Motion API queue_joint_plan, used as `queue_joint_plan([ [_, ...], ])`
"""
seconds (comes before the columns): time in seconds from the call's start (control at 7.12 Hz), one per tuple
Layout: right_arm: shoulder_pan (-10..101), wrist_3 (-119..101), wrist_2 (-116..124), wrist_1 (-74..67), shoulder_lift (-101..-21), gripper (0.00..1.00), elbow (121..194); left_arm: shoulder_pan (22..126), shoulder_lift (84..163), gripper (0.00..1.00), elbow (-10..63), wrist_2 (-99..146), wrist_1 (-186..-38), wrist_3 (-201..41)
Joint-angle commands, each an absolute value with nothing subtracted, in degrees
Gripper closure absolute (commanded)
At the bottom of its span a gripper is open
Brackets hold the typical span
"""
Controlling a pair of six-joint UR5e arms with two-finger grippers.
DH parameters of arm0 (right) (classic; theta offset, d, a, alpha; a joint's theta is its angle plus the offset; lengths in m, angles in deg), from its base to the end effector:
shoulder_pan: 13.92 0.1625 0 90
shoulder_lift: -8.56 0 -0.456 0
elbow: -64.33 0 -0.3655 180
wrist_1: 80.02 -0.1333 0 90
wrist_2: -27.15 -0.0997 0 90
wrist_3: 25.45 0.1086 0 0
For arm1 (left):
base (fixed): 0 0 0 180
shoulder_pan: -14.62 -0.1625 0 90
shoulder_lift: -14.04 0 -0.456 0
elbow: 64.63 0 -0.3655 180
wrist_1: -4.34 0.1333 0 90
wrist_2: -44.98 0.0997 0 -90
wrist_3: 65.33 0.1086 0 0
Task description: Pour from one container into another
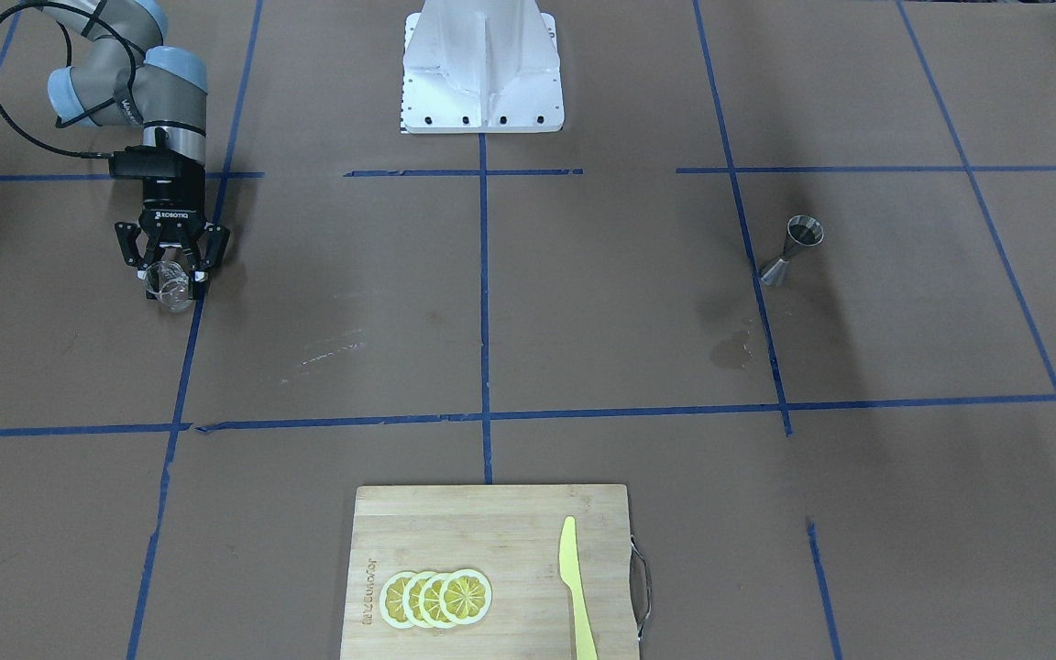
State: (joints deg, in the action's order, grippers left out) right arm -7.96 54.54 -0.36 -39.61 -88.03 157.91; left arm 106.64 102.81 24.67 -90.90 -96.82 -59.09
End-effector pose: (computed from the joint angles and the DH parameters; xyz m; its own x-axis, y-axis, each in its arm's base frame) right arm -0.3915 -0.2717 0.5967 0.7929 0.0021 0.6093 -0.5594 0.3989 0.7266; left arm -0.0717 -0.4638 0.6893 0.6994 0.1972 -0.6870 -0.0415 0.9708 0.2365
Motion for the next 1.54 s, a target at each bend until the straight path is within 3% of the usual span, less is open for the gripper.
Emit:
queue_joint_plan([
  [0.0,-8.03,54.62,-0.36,-39.59,-88.03,0.05,157.75,106.64,102.81,0.00,24.67,-90.90,-96.82,-59.09],
  [0.14,-8.03,54.62,-0.28,-39.59,-88.03,0.00,157.75,106.64,102.81,0.00,24.67,-90.90,-96.82,-59.09],
  [0.84,-7.68,53.75,1.12,-39.77,-89.78,0.00,158.79,106.64,102.90,0.00,24.67,-90.90,-96.82,-59.01],
  [1.12,-7.68,50.07,3.14,-39.77,-95.48,0.00,169.57,106.64,102.81,0.00,24.67,-90.90,-96.82,-59.01],
  [1.4,-7.68,48.82,4.73,-39.77,-95.77,0.00,172.52,106.64,102.72,0.00,24.67,-90.90,-96.82,-59.01],
])
